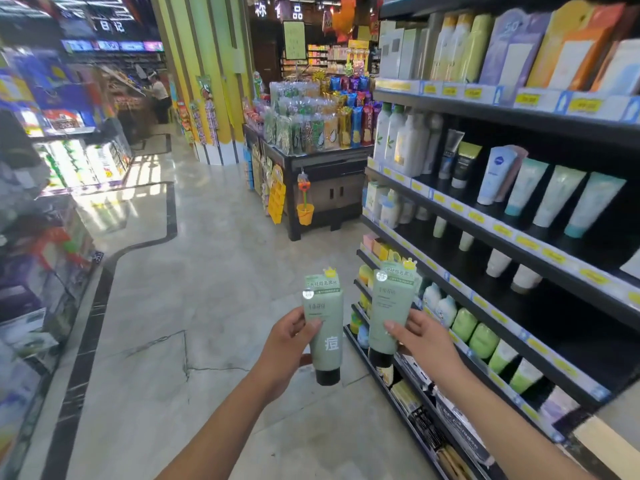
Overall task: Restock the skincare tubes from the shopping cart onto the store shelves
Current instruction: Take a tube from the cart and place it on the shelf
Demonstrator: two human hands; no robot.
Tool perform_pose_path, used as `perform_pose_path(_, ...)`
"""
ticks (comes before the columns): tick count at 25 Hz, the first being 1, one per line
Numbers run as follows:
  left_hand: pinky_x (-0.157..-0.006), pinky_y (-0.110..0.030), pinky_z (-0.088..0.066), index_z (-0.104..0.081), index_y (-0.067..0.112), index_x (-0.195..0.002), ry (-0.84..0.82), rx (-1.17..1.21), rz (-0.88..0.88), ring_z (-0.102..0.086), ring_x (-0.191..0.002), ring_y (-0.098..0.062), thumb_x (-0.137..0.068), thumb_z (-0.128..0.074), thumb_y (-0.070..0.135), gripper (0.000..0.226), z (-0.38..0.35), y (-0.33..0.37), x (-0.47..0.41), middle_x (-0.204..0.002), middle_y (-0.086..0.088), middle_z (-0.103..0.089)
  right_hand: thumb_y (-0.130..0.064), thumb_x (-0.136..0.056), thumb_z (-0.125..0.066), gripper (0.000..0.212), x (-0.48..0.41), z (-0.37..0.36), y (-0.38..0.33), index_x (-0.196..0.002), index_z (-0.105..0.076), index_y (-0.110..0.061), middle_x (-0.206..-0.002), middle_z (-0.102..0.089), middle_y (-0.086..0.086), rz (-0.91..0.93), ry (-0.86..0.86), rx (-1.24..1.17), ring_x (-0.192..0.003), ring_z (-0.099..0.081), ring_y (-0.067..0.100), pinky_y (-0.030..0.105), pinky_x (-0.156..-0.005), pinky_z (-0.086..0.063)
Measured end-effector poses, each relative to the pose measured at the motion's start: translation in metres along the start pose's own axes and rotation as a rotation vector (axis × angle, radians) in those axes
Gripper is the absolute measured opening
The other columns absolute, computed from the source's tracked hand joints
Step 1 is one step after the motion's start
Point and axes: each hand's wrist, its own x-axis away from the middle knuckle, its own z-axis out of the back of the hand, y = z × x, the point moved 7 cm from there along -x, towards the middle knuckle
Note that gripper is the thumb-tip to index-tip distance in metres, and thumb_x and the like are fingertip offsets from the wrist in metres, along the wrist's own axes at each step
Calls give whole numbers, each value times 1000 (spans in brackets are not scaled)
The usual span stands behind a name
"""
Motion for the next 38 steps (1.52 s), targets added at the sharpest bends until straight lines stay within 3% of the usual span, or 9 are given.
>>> perform_pose_path(5, -92, -57, -59, -67, 19, -129, -27, -1, 15, -71, -113, -28, -106, -55, 16, 26, 28, 3, -94, -120, -5, -75, -12, -93, -72, 31, -87, -22, 15, -122, -67, -23, -114, -76, -5, -51, 24, 1, -106, -73, 14, 38, -91, -60)
perform_pose_path(8, -92, -57, -60, -67, 17, -129, -86, 4, 20, -71, -113, -27, -106, -56, 17, 25, 47, 11, -158, -123, -8, -73, -12, -93, -72, 30, -137, -44, 13, -119, -65, -24, -110, -77, -8, -55, 63, -7, -101, -74, 9, 26, -82, -61)
perform_pose_path(12, -89, -54, -61, -66, 14, -130, -196, -8, 43, -72, -112, -27, -106, -55, 15, 26, 60, 17, -225, -121, -9, -74, -15, -92, -74, 30, -185, -65, 16, -121, -66, -19, -114, -77, -4, -102, 137, -4, -101, -74, 11, 35, -88, -61)
perform_pose_path(16, -90, -56, -60, -66, 13, -130, -295, -22, 69, -71, -113, -30, -106, -55, 14, 26, 59, 11, -289, -123, -11, -73, -17, -91, -75, 28, -223, -68, 28, -118, -68, -21, -112, -77, -6, -144, 227, 9, -98, -74, 8, 29, -83, -62)
perform_pose_path(20, -92, -62, -58, -67, 13, -130, -380, -6, 88, -69, -117, -34, -106, -56, 14, 27, 41, 4, -350, -124, -12, -72, -13, -92, -73, 27, -265, -56, 34, -118, -67, -18, -112, -76, -3, -157, 299, -13, -96, -74, 8, 25, -76, -61)
perform_pose_path(27, -93, -61, -58, -66, 16, -131, -461, -33, 114, -70, -117, -29, -105, -58, 16, 27, -5, -6, -465, -127, -9, -72, -11, -89, -76, 26, -362, -9, 54, -114, -71, -19, -110, -75, -5, -131, 400, 31, -94, -73, 3, 24, -77, -60)
perform_pose_path(32, -93, -57, -59, -65, 15, -132, -455, -18, 103, -70, -118, -27, -105, -57, 14, 28, -25, -3, -518, -127, -6, -73, -22, -85, -82, 30, -411, 25, 54, -112, -73, -33, -104, -76, -20, -39, 522, 229, -98, -69, -1, 24, -86, -56)
perform_pose_path(35, -94, -55, -59, -65, 17, -132, -466, -15, 91, -69, -118, -27, -105, -58, 15, 28, -35, -2, -544, -127, -5, -73, -20, -87, -80, 32, -433, 41, 46, -115, -70, -32, -105, -73, -19, -1, 591, 294, -96, -69, -3, 19, -82, -56)
perform_pose_path(38, -96, -56, -58, -64, 16, -134, -487, -20, 89, -69, -119, -26, -104, -58, 15, 30, -44, 0, -566, -128, -5, -73, -27, -87, -80, 39, -457, 62, 45, -123, -67, -29, -117, -69, -16, 44, 660, 405, -104, -67, 1, 24, -90, -56)
